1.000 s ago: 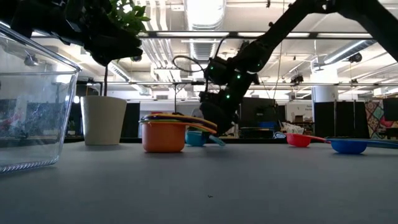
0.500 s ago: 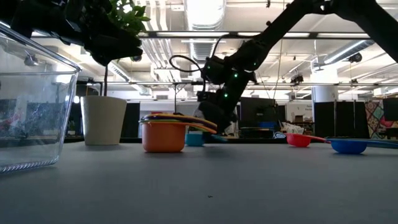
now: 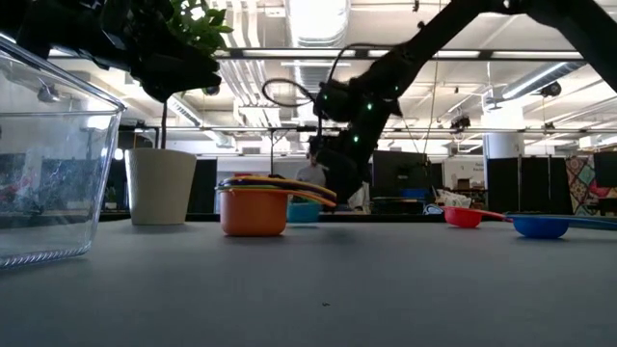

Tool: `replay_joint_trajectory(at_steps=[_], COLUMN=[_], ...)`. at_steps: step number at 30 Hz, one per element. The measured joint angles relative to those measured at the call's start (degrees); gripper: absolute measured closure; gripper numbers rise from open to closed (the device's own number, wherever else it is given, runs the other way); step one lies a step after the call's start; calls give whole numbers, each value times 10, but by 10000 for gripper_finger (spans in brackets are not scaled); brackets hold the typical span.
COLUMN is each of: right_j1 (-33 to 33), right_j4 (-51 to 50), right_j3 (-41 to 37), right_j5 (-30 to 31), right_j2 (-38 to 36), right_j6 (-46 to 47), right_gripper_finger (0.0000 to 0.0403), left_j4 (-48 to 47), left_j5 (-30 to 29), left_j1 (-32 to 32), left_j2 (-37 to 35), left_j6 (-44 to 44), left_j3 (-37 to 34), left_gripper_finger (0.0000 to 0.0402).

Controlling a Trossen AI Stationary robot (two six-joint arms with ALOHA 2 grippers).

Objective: Nest measuring cups in basket
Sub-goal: Stack the light blue measuring cup on top of the yellow measuring cup

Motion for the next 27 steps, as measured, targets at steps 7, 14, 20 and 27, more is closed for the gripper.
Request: replay_joint_trajectory(at_steps=[7,14,20,27], right_j1=[49,131,180,193], right_j4=[-18,-26,-25,-24], right_j3=[-1,-1,-1,-1], right_j5=[1,-2,-7,-30], right_j2=[-71,-103,-105,-103], right_j6=[-1,-17,-20,-7], right_gripper_finger=[253,254,255,256], left_j4=[0,0,0,0], left_j5=[-16,-20,-20,-20], left_j1=[1,2,3,5], left_j2=[0,-3,-3,-4], left_j6=[4,4,4,4], left_j3=[0,0,0,0], left_gripper_finger=[228,228,228,228])
